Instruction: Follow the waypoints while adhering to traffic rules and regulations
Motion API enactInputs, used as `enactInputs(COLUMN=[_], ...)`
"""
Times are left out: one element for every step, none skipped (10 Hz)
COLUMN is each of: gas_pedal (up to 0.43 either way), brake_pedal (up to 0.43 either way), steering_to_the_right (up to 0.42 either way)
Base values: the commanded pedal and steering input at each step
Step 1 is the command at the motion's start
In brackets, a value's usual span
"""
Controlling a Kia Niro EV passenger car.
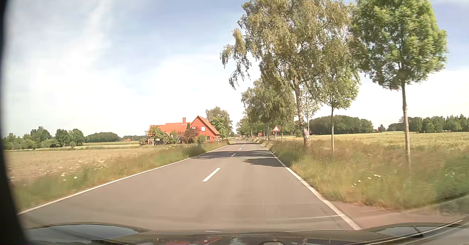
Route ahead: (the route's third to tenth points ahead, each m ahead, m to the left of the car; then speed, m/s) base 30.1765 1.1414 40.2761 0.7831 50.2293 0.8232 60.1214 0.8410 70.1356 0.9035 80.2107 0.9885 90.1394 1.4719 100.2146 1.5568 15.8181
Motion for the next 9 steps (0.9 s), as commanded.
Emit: enactInputs(gas_pedal=[0.248,0.248,0.248,0.248,0.248,0.248,0.248,0.248,0.248], brake_pedal=[0.0,0.0,0.0,0.0,0.0,0.0,0.0,0.0,0.0], steering_to_the_right=[-0.002,-0.002,-0.001,-0.002,-0.002,-0.002,-0.002,-0.001,-0.002])
